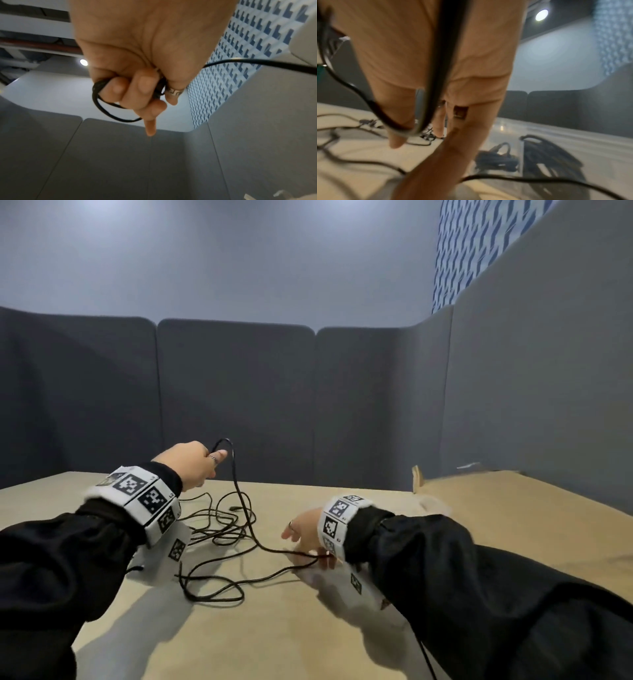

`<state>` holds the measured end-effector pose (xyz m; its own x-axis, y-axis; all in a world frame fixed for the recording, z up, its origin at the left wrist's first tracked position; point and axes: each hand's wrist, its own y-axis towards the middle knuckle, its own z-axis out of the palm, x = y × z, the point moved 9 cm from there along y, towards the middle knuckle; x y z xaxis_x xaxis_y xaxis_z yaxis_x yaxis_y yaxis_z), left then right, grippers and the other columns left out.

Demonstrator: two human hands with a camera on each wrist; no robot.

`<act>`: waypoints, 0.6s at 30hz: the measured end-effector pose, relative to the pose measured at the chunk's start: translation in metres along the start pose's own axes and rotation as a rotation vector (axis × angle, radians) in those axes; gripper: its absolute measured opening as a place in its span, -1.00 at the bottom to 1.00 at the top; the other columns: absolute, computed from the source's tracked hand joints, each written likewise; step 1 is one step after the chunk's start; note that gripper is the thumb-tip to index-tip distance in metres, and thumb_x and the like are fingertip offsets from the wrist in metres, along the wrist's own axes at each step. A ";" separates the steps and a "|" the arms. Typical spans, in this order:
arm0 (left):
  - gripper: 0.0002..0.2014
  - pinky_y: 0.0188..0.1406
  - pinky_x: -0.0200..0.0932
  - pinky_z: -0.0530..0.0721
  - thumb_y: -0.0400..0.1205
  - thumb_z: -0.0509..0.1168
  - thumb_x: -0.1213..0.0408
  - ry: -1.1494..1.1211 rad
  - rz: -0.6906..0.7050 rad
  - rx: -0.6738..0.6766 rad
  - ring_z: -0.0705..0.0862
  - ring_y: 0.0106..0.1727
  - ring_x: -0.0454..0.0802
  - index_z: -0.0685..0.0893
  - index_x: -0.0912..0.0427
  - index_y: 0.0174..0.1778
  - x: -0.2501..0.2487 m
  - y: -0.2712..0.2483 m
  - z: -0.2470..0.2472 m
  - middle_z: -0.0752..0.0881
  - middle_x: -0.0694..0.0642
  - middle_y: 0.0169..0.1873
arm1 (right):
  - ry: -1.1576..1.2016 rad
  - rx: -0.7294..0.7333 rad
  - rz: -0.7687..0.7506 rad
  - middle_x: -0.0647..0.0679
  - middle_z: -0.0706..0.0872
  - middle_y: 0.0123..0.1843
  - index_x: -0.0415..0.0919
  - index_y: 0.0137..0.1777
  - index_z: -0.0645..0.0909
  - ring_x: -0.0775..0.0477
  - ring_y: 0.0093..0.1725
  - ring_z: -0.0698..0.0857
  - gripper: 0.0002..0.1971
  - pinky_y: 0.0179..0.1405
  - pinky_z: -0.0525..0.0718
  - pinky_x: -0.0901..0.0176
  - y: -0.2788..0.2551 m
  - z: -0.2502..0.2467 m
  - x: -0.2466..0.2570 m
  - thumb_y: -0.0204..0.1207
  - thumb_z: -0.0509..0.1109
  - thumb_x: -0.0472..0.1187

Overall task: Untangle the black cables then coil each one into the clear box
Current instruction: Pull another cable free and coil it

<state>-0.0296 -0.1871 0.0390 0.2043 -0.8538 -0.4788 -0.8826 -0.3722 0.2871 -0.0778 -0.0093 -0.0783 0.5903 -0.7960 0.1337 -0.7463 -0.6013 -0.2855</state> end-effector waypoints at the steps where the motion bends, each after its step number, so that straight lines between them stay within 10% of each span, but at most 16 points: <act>1: -0.55 -0.45 -0.20 0.47 0.71 0.08 -0.03 0.046 -0.013 0.025 0.53 -0.50 0.03 0.66 0.26 -0.17 0.005 0.000 0.004 0.62 0.13 -0.44 | -0.099 0.017 0.006 -0.15 0.62 0.37 -0.21 0.47 0.47 -0.21 -0.10 0.72 -0.56 -0.23 0.72 0.18 0.008 0.008 0.004 0.59 0.36 -0.24; 5: -0.53 -0.40 -0.18 0.55 0.72 0.04 -0.05 0.110 -0.016 0.077 0.51 -0.61 0.02 0.64 0.26 -0.18 0.017 0.001 0.010 0.63 0.11 -0.45 | -0.227 0.008 0.018 -0.24 0.70 0.15 -0.33 0.24 0.64 -0.23 -0.07 0.57 -0.73 0.06 0.57 0.04 0.015 0.018 0.014 0.62 0.28 -0.26; 8: -0.53 -0.30 -0.12 0.62 0.72 0.03 -0.04 0.069 -0.003 0.051 0.53 -0.63 0.03 0.64 0.26 -0.17 0.021 0.001 0.003 0.64 0.12 -0.45 | -0.210 -0.104 -0.071 -0.21 0.70 0.21 -0.26 0.25 0.61 -0.21 -0.02 0.64 -0.75 -0.23 0.55 0.28 -0.010 -0.007 0.018 0.64 0.26 -0.24; 14: -0.54 -0.25 -0.09 0.62 0.73 0.03 -0.02 -0.039 0.055 -0.033 0.53 -0.60 0.05 0.65 0.25 -0.19 0.011 0.000 -0.015 0.64 0.13 -0.45 | 0.635 -0.666 -0.102 -0.06 0.60 -0.41 -0.03 -0.10 0.46 0.08 -0.68 0.44 -0.89 -0.72 0.53 0.27 -0.075 -0.119 -0.049 0.65 0.20 -0.24; 18: -0.54 -0.29 -0.11 0.58 0.73 0.04 -0.03 -0.053 0.071 0.041 0.51 -0.62 0.01 0.66 0.25 -0.19 -0.004 -0.006 -0.001 0.61 0.10 -0.50 | 0.540 -1.092 0.058 -0.04 0.63 -0.27 0.04 -0.03 0.54 -0.02 -0.30 0.63 -0.92 -0.37 0.71 0.04 -0.131 -0.159 -0.105 0.63 0.22 -0.08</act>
<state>-0.0247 -0.1816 0.0402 0.1185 -0.8566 -0.5021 -0.9108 -0.2952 0.2886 -0.0906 0.1417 0.0955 0.5377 -0.5938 0.5986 -0.7868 -0.0982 0.6094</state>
